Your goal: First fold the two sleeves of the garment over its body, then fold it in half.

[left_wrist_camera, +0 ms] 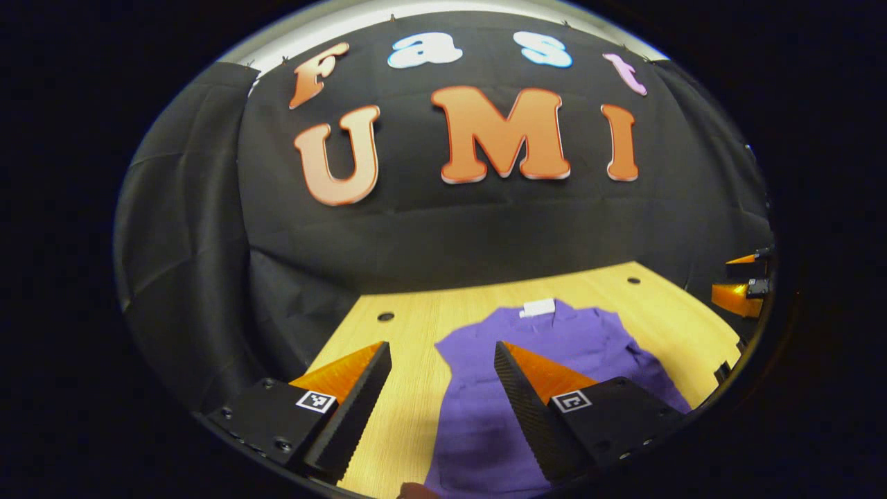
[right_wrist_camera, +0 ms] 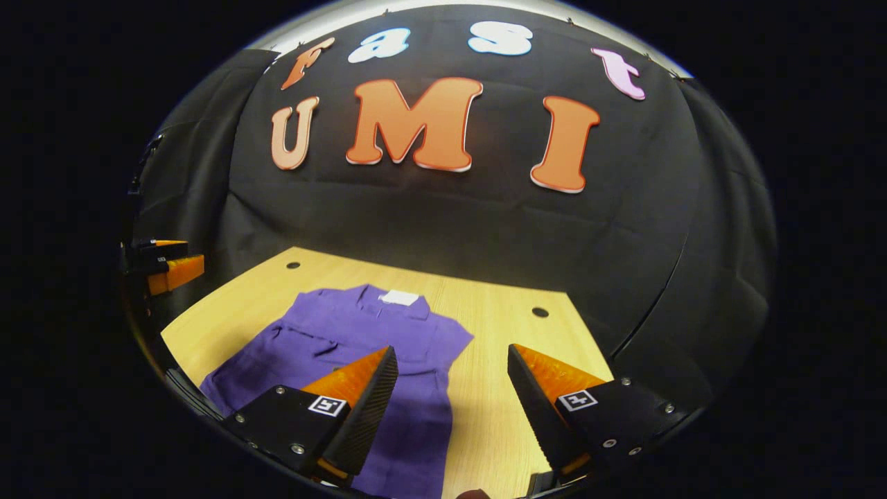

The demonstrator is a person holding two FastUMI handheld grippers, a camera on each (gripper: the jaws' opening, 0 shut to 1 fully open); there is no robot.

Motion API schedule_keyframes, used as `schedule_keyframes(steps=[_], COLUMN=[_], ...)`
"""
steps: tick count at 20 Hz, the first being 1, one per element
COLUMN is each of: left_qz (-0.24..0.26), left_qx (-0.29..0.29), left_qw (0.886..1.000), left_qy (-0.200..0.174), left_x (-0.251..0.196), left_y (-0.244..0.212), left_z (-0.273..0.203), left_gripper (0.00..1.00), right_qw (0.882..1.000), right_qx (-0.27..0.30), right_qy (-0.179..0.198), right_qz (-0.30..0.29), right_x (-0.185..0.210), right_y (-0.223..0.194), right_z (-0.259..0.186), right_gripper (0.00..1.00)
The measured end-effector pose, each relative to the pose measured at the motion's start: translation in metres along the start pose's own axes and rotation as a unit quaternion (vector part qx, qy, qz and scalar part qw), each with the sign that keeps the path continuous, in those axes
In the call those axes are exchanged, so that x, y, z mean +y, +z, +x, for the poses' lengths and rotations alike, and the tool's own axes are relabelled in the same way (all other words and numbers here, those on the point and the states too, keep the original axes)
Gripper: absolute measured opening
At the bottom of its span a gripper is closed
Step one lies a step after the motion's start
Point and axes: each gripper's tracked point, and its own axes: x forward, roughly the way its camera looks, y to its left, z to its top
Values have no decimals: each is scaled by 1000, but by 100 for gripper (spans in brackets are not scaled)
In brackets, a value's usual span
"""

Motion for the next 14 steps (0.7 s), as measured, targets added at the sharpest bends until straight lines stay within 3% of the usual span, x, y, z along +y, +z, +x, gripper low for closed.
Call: schedule_keyframes(steps=[6,10,14], left_qz=[4,8,0], left_qx=[151,248,310], left_qw=[988,968,950], left_qy=[-21,-34,-44], left_x=[-10,-12,-11], left_y=[-96,-165,-211], left_z=[-9,-18,-25], left_gripper=[96,96,96], right_qw=[989,969,945], right_qx=[138,238,312], right_qy=[31,38,54], right_qz=[35,55,86], right_x=[13,20,30], right_y=[-88,-159,-207], right_z=[-6,-20,-32], right_gripper=[95,95,96])
